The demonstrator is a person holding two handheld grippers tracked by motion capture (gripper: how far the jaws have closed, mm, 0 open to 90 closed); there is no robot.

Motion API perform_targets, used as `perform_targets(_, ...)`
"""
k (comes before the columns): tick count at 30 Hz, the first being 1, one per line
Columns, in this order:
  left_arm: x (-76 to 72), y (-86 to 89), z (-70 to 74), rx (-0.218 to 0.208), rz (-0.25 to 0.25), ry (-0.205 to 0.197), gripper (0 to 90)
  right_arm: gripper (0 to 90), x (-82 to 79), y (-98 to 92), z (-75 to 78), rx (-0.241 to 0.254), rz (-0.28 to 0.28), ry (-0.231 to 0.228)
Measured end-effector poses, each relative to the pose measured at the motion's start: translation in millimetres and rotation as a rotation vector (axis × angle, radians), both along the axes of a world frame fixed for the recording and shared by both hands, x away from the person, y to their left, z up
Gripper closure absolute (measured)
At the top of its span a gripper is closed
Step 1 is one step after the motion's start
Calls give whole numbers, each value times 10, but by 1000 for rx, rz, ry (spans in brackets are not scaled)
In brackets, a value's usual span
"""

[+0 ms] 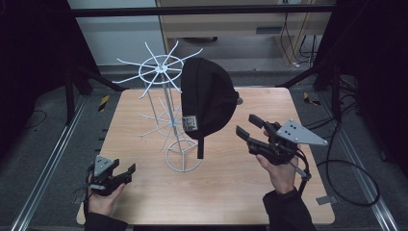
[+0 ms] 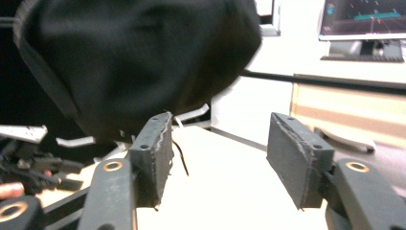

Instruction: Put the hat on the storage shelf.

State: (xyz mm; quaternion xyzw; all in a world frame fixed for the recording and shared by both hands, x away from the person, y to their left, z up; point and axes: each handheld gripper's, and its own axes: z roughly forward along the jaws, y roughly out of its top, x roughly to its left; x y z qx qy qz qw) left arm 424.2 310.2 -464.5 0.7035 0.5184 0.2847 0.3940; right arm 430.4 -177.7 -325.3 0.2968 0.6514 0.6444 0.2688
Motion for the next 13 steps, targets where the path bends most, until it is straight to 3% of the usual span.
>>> perform_targets(7,0,-1,-3,-4,-2,-3,310,300,-10,-280,-446,-76,-80,113)
perform_targets(13,15,-5,-20,5,-9,2,294,207,99,-537,-1003,-158,-165,286)
